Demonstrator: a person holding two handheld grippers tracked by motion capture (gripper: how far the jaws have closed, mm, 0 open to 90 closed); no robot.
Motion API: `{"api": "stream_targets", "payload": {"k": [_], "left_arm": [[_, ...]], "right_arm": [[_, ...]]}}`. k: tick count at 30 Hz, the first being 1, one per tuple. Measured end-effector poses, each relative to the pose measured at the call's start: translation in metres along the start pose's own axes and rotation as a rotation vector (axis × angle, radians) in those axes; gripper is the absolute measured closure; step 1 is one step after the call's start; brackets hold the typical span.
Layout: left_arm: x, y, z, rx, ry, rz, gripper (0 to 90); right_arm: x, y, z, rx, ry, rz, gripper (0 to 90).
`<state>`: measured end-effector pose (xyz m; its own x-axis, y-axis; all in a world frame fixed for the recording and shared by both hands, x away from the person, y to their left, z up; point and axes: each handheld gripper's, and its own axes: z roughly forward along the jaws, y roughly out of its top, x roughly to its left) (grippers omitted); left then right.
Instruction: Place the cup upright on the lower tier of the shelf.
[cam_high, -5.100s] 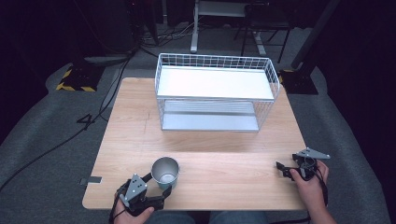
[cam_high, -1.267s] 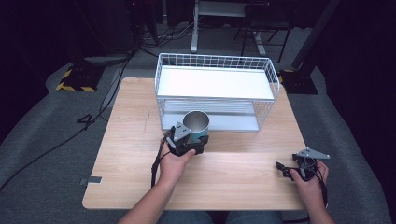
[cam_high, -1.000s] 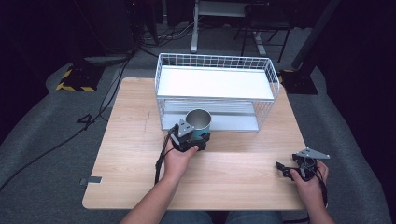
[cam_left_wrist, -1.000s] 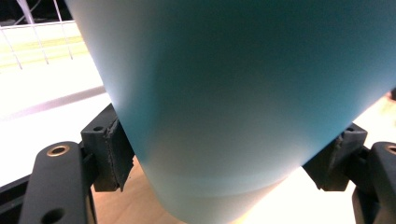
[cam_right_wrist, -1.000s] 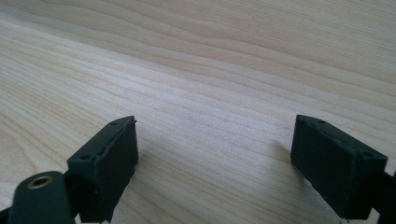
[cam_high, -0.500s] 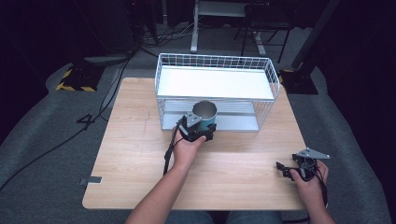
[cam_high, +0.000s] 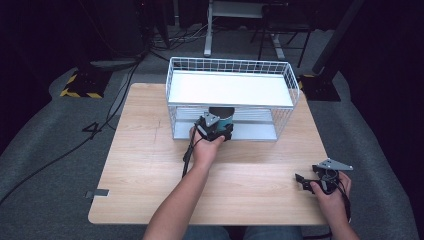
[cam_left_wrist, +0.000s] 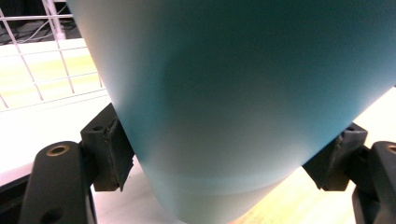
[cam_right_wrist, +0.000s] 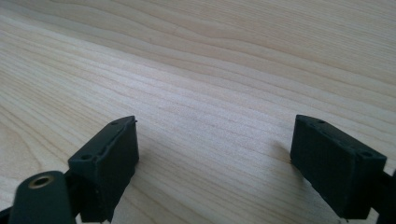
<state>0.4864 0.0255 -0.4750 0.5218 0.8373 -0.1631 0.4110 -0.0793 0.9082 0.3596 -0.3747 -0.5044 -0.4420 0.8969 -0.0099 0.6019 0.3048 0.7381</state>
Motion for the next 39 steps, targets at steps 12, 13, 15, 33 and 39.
{"api": "stream_targets", "payload": {"k": [12, 13, 15, 33, 39], "left_arm": [[-0.008, -0.003, 0.028, -0.015, -0.019, 0.002, 22.7], [-0.008, -0.003, 0.028, -0.015, -0.019, 0.002, 22.7], [-0.008, -0.003, 0.032, -0.006, -0.009, -0.011, 22.7], [-0.002, -0.009, 0.039, 0.045, 0.053, -0.031, 22.1], [-0.001, -0.008, 0.038, 0.098, 0.083, 0.025, 17.3]], "right_arm": [[0.0, 0.0, 0.0, 0.0, 0.001, 0.001, 15.5], [0.0, 0.0, 0.0, 0.0, 0.001, 0.001, 15.5], [0.0, 0.0, 0.0, 0.0, 0.001, 0.001, 15.5], [0.0, 0.0, 0.0, 0.0, 0.0, 0.0, 15.6], [0.0, 0.0, 0.0, 0.0, 0.0, -0.001, 15.6]]}}
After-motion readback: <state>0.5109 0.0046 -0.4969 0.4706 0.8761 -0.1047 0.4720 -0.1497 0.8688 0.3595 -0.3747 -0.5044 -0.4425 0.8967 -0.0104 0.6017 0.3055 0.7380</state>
